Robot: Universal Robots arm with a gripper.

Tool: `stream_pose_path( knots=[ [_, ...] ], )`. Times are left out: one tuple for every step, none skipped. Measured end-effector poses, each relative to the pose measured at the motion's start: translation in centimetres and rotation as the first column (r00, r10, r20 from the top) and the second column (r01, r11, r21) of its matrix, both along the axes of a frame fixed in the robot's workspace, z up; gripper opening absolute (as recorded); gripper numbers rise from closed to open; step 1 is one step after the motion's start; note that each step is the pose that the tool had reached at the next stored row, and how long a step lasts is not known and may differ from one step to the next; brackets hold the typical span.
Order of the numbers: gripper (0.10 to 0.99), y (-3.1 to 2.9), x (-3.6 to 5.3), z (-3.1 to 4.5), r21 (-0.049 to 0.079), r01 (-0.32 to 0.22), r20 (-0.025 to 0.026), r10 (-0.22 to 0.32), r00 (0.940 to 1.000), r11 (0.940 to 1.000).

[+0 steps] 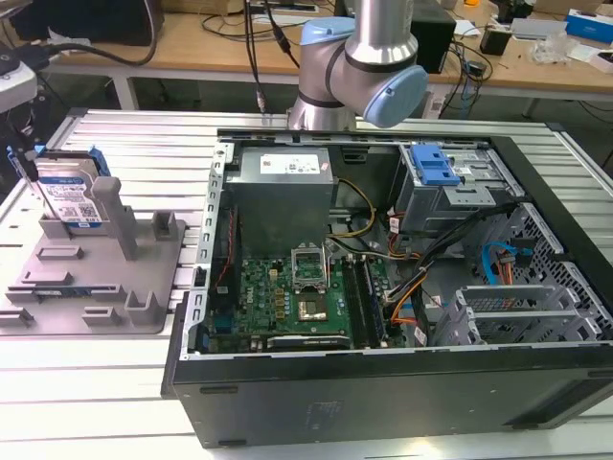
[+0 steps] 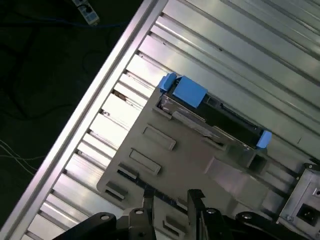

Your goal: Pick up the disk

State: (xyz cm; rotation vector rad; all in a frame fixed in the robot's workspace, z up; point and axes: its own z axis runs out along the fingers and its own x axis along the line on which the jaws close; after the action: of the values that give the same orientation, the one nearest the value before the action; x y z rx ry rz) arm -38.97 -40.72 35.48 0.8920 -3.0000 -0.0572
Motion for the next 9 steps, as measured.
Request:
stream_pose_path(
  knots=[
    [0.416,0.00,0.00,-0.02,0.000,-0.020,0.0000,0.020,0.9998,0.9998],
    [0.482,0.00,0.00,-0.04,0.000,-0.053,-0.0001,0.053,0.9986,0.9986],
    [0.482,0.00,0.00,-0.05,0.000,-0.081,-0.0001,0.081,0.9967,0.9967],
    [0.482,0.00,0.00,-0.06,0.000,-0.099,0.0000,0.099,0.9951,0.9951],
    [0.482,0.00,0.00,-0.07,0.000,-0.130,-0.0001,0.130,0.9915,0.9915],
    [0.482,0.00,0.00,-0.08,0.000,-0.158,-0.0001,0.158,0.9874,0.9874],
    [0.482,-0.01,0.00,-0.08,0.000,-0.178,-0.0001,0.178,0.9840,0.9840],
    [0.482,0.00,0.00,-0.08,0.000,-0.209,-0.0001,0.209,0.9778,0.9778],
    [0.482,0.00,0.00,-0.09,0.000,-0.226,0.0000,0.226,0.9740,0.9740]
  ],
)
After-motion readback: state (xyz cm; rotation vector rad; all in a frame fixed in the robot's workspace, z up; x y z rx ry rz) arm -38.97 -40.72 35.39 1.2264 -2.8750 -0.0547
